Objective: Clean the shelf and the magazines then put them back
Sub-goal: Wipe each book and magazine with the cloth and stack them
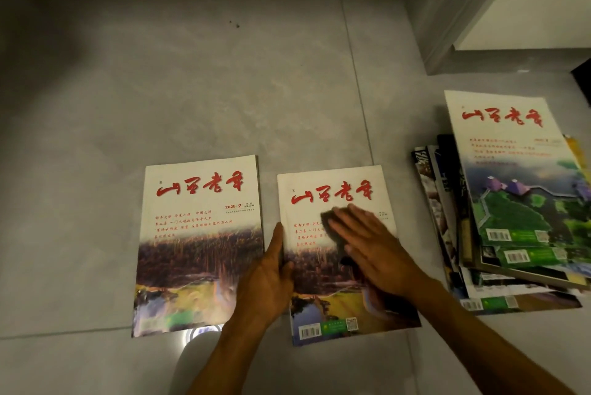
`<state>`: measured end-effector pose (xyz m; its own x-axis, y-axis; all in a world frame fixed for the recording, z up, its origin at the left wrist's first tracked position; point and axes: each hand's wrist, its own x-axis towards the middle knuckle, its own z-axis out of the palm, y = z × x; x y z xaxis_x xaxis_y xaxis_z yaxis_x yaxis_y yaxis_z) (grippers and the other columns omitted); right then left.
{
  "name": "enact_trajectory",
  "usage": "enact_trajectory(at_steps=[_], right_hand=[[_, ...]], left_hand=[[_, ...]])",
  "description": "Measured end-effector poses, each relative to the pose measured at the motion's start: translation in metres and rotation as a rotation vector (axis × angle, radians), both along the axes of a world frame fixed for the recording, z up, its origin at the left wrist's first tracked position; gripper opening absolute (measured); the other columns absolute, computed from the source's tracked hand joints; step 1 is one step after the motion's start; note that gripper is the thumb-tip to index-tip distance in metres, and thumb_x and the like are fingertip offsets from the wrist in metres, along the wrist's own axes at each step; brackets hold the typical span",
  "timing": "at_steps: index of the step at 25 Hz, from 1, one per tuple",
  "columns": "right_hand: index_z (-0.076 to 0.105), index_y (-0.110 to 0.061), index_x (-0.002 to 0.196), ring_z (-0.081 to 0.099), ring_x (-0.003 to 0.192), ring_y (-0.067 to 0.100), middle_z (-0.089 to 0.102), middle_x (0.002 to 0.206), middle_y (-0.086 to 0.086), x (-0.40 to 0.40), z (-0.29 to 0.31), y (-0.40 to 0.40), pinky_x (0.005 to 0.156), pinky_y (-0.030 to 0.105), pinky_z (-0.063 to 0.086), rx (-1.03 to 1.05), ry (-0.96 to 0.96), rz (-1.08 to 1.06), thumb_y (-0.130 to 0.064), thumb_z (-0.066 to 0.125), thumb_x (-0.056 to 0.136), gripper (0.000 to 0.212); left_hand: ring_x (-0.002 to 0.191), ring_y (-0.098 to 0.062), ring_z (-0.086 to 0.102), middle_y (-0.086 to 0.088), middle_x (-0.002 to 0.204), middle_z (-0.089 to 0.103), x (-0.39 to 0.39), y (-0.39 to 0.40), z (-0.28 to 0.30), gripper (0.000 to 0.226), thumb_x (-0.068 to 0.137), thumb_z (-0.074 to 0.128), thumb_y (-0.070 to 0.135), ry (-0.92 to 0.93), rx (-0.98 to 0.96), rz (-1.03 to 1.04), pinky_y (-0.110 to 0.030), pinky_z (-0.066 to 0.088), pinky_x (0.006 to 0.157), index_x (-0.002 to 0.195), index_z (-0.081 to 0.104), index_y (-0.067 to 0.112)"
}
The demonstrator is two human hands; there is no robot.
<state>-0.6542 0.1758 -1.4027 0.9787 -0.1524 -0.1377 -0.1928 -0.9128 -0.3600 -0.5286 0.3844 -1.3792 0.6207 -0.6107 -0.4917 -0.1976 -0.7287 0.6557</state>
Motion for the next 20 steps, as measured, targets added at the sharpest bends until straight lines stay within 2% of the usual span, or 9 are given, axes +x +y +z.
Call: enact_trajectory(at_steps=[3, 6, 10, 12, 14, 16, 17, 18, 20], right_hand=[[0.009, -0.030, 0.150, -0.004, 0.148, 0.014, 0.006, 0.161, -0.008, 0.043, -0.001, -0.050, 0.120, 0.047, 0.010, 0.056, 0.010, -0.321, -0.039, 0.024, 0.098, 0.054], [0.007, -0.027, 0.151, -0.007, 0.148, 0.014, 0.005, 0.161, -0.006, 0.028, -0.004, -0.038, 0.120, 0.048, 0.011, 0.032, 0.003, -0.362, -0.046, 0.016, 0.097, 0.058], [0.024, -0.019, 0.151, 0.004, 0.149, 0.023, 0.007, 0.162, -0.002, -0.066, -0.004, 0.040, 0.118, 0.045, 0.016, -0.053, 0.000, -0.360, -0.046, 0.011, 0.102, 0.057], [0.036, -0.020, 0.143, 0.006, 0.149, 0.021, 0.021, 0.160, 0.000, -0.096, 0.004, 0.074, 0.110, 0.045, 0.030, -0.038, 0.060, -0.317, -0.044, 0.007, 0.102, 0.055], [0.048, -0.025, 0.132, 0.025, 0.144, 0.020, 0.047, 0.145, 0.001, -0.107, 0.011, 0.105, 0.091, 0.045, 0.049, 0.021, 0.108, -0.263, -0.037, 0.016, 0.103, 0.045], [0.056, -0.032, 0.125, 0.055, 0.124, 0.022, 0.055, 0.134, -0.006, -0.096, 0.026, 0.117, 0.080, 0.040, 0.055, 0.107, 0.073, -0.274, -0.025, 0.036, 0.094, 0.038], [0.056, -0.038, 0.125, 0.062, 0.115, 0.020, 0.056, 0.131, -0.013, -0.084, 0.036, 0.114, 0.084, 0.035, 0.054, 0.152, 0.002, -0.341, -0.020, 0.043, 0.092, 0.040], [0.052, -0.045, 0.125, 0.060, 0.115, 0.016, 0.055, 0.129, -0.018, -0.070, 0.045, 0.105, 0.093, 0.029, 0.049, 0.263, -0.059, -0.433, -0.017, 0.048, 0.094, 0.042], [0.044, -0.050, 0.123, 0.047, 0.122, 0.008, 0.047, 0.132, -0.024, -0.042, 0.070, 0.088, 0.105, 0.024, 0.037, 0.507, -0.153, -0.645, -0.020, 0.054, 0.097, 0.041]], left_hand=[[0.126, -0.017, 0.052, 0.003, 0.150, 0.040, -0.003, -0.002, 0.002, 0.073, 0.098, 0.050, 0.026, 0.015, -0.012, 0.004, -0.035, 0.050, 0.097, 0.152, 0.001, 0.037], [0.126, -0.018, 0.052, 0.003, 0.150, 0.041, -0.001, -0.001, 0.001, 0.074, 0.098, 0.050, 0.026, 0.017, -0.008, 0.022, -0.037, 0.050, 0.098, 0.152, 0.001, 0.039], [0.113, -0.008, 0.056, 0.008, 0.144, 0.042, -0.001, -0.006, 0.010, 0.067, 0.100, 0.047, 0.023, 0.071, -0.017, 0.020, -0.018, 0.048, 0.093, 0.149, 0.003, 0.041], [0.124, -0.014, 0.050, 0.003, 0.150, 0.037, -0.002, -0.010, 0.016, 0.071, 0.100, 0.047, 0.024, 0.046, 0.013, -0.005, -0.028, 0.044, 0.102, 0.149, -0.002, 0.040], [0.130, -0.021, 0.048, 0.004, 0.149, 0.040, -0.005, -0.007, 0.018, 0.076, 0.098, 0.051, 0.024, 0.049, 0.002, 0.044, -0.037, 0.046, 0.102, 0.149, -0.002, 0.041], [0.118, -0.020, 0.059, 0.007, 0.131, 0.053, -0.012, -0.003, 0.023, 0.075, 0.092, 0.063, 0.024, 0.188, -0.069, 0.223, -0.027, 0.056, 0.080, 0.147, 0.014, 0.040], [0.108, -0.017, 0.064, 0.006, 0.123, 0.058, -0.016, -0.001, 0.025, 0.068, 0.088, 0.069, 0.022, 0.274, -0.110, 0.317, -0.022, 0.057, 0.071, 0.140, 0.029, 0.038], [0.099, -0.012, 0.067, 0.006, 0.117, 0.063, -0.018, -0.002, 0.026, 0.055, 0.083, 0.074, 0.019, 0.332, -0.166, 0.374, -0.021, 0.058, 0.068, 0.127, 0.044, 0.035], [0.095, -0.005, 0.067, 0.011, 0.106, 0.068, -0.028, -0.004, 0.035, 0.037, 0.081, 0.075, 0.013, 0.392, -0.219, 0.320, -0.020, 0.058, 0.076, 0.106, 0.058, 0.035]])
